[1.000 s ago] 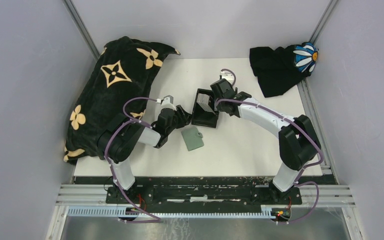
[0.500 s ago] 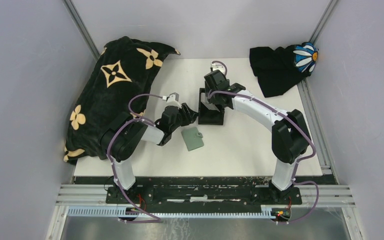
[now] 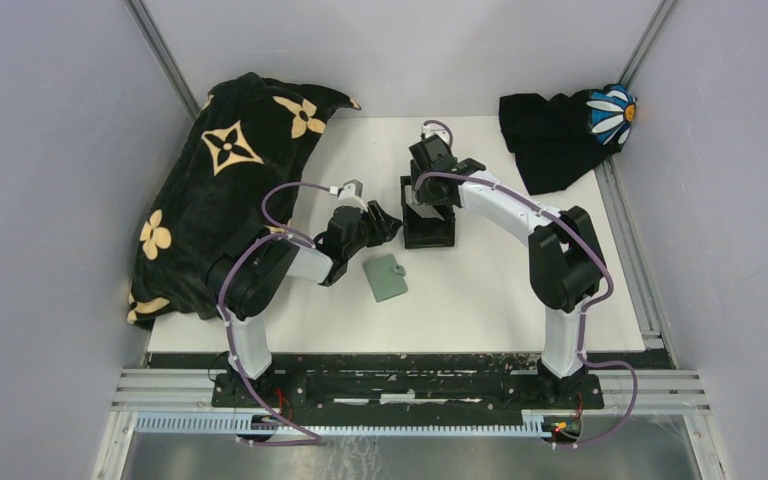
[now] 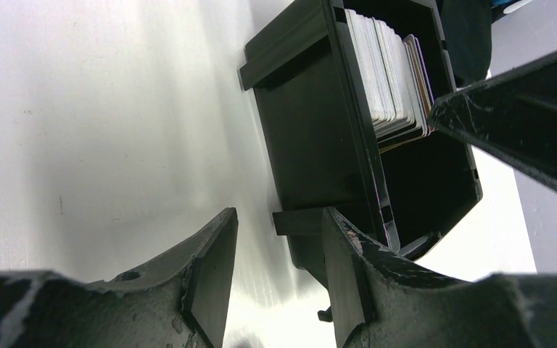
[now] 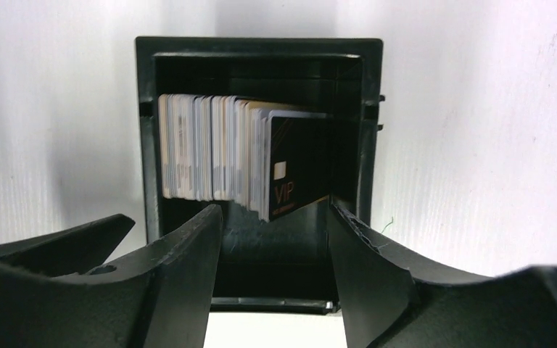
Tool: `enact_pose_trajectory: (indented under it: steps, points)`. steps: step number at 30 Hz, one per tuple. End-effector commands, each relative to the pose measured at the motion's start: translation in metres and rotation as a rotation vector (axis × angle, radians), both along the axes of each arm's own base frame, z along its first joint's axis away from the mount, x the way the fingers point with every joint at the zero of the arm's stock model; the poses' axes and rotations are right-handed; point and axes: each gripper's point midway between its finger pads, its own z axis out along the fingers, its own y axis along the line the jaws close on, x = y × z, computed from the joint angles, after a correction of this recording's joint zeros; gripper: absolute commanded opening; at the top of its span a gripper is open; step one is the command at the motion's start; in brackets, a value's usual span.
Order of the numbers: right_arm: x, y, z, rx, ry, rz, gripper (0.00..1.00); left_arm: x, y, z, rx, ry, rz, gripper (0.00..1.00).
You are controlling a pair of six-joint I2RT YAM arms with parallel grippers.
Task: Put the credit cards into the card holder
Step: Pick up the credit card from the storage box.
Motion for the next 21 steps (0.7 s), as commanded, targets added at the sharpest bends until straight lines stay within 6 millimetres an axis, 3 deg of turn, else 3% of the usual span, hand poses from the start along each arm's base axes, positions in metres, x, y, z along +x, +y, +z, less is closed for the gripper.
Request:
enact_pose_trajectory:
  steps: [1,21]
  points:
    - [0.023,0.000,0.012,0.079,-0.026,-0.014,0.61,0.008,-0.007,0.011,0.018,-0.066,-0.032,0.54]
    - [0.030,0.010,-0.028,0.329,0.120,-0.009,0.56,0.014,-0.010,0.011,0.019,-0.072,-0.025,0.54]
